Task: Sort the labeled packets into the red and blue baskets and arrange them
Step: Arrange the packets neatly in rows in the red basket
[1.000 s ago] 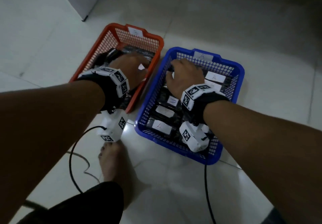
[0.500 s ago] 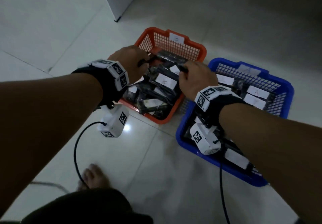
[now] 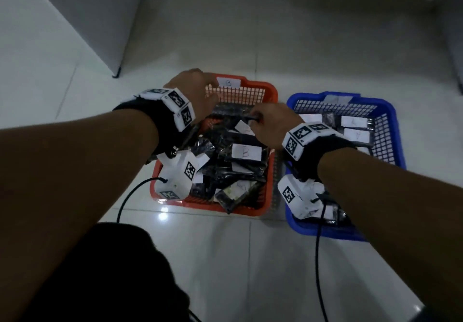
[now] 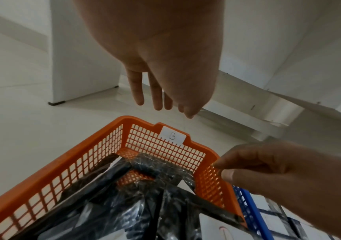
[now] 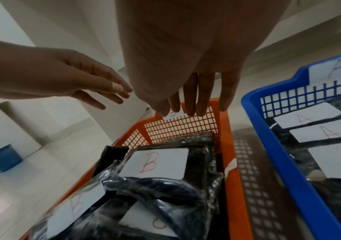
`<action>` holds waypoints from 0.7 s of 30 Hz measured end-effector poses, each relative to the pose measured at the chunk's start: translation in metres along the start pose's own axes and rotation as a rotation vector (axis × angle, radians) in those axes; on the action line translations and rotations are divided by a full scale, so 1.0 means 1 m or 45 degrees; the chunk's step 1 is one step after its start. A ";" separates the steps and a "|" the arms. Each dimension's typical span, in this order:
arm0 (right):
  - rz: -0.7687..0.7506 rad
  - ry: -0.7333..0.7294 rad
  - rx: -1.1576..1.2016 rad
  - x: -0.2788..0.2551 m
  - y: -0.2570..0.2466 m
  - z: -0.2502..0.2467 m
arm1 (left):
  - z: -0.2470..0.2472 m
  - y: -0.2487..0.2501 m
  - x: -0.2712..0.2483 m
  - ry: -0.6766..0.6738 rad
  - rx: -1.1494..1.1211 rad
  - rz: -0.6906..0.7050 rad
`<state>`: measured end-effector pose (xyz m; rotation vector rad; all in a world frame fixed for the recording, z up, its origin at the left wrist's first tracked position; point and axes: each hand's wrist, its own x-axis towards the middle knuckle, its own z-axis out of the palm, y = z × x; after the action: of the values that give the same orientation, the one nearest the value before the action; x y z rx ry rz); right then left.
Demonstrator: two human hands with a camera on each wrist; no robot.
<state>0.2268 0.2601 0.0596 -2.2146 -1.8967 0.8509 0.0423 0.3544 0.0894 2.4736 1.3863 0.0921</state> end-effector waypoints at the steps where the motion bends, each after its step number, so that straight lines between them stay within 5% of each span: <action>1: 0.033 0.007 0.005 -0.001 -0.001 0.001 | 0.001 -0.001 0.005 -0.035 0.009 0.044; 12: 0.109 -0.216 -0.011 -0.018 -0.031 0.029 | 0.039 -0.008 0.013 -0.198 -0.200 0.195; 21: 0.027 -0.130 0.084 -0.002 -0.018 0.038 | 0.079 -0.043 0.022 -0.153 -0.198 0.157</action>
<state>0.1932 0.2520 0.0358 -2.1966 -1.8623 1.0336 0.0345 0.3759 -0.0001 2.3921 1.1335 0.0741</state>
